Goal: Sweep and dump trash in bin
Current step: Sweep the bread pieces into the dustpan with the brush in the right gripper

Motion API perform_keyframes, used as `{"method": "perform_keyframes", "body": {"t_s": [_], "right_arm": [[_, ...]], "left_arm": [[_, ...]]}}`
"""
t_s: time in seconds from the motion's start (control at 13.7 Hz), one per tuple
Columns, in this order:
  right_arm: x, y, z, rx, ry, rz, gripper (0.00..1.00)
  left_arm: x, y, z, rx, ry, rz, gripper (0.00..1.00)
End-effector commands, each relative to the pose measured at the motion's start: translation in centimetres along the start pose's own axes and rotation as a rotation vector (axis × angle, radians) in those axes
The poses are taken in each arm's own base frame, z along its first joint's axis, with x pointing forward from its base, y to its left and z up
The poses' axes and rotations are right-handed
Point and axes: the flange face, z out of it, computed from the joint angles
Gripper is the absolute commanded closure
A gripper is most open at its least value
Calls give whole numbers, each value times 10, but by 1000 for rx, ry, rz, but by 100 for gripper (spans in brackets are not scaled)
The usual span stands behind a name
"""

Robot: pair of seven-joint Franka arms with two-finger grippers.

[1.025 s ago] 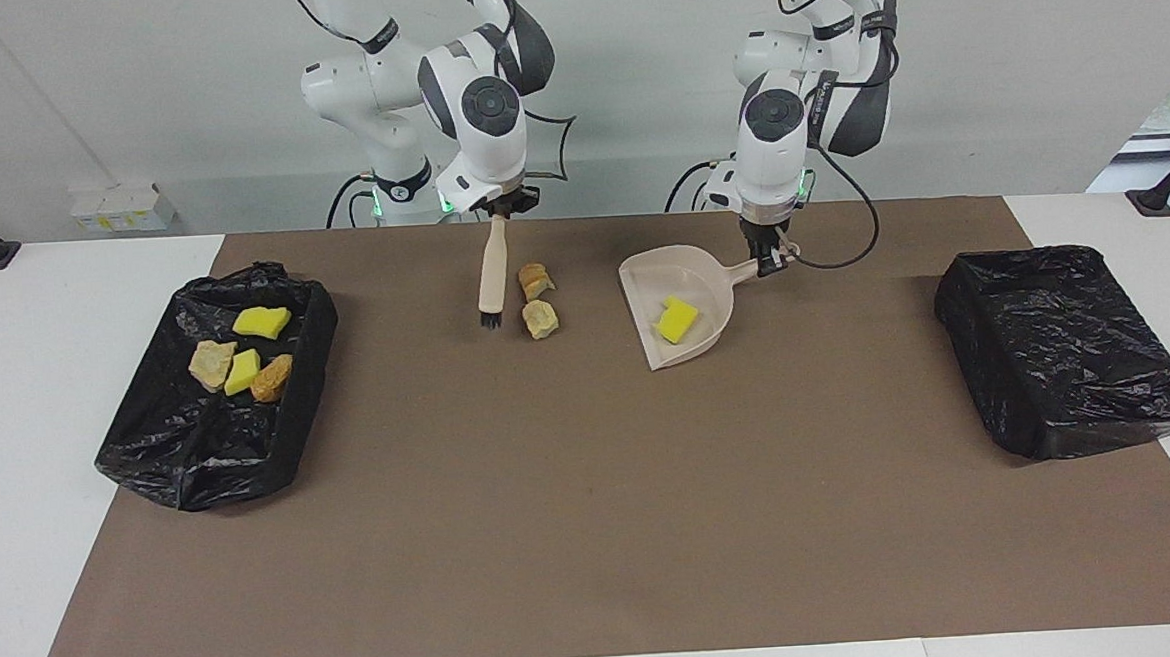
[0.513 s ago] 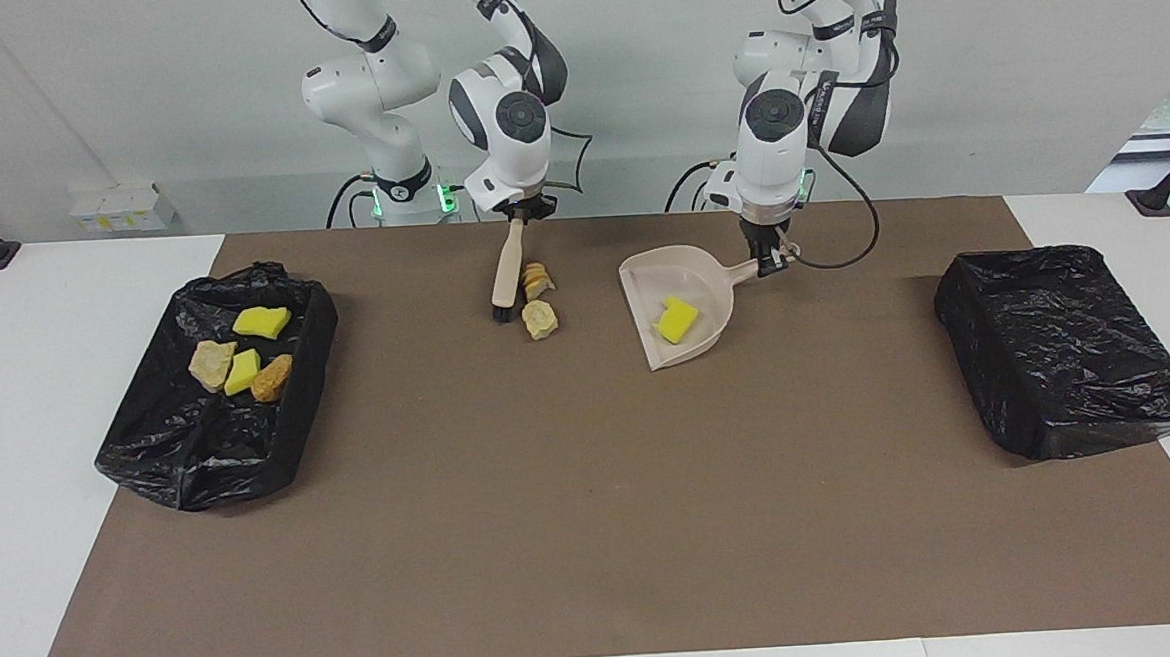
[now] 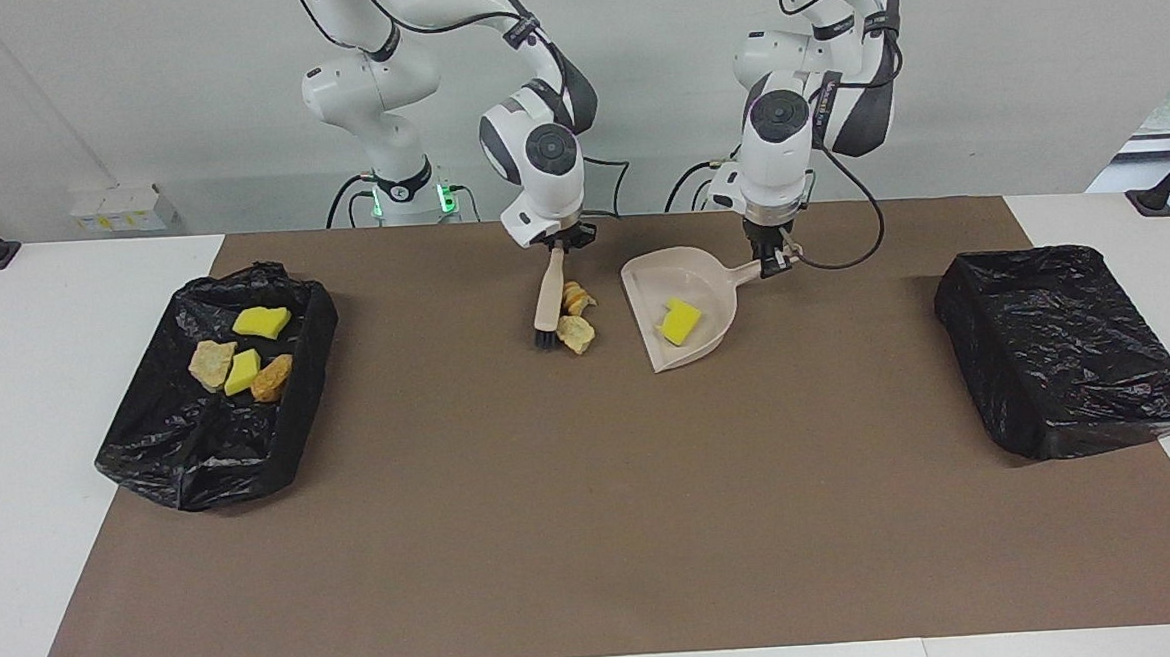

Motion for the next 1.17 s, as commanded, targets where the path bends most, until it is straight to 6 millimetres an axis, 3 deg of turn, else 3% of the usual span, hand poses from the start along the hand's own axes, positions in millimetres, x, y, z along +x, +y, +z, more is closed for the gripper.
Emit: {"method": "perform_keyframes", "body": {"t_s": [0.0, 0.37, 0.66, 0.81, 0.95, 1.1], "right_arm": [[9, -22, -5, 28, -19, -117, 100], [-16, -47, 0, 105, -47, -438, 100], [-21, -74, -20, 167, -31, -541, 100], [-38, -84, -32, 218, -38, -537, 100], [-48, -74, -57, 209, -56, -536, 100], [-25, -47, -78, 142, -112, -514, 100]], "left_arm": [[-10, -1, 4, 23, -5, -7, 100], [-19, -5, 6, 7, -12, -31, 100], [-19, -6, 6, 11, -9, -49, 100], [-18, -7, 7, 12, -7, -50, 100], [-18, -7, 6, 17, -4, -51, 100], [-18, -7, 7, 15, -4, -50, 100]]}}
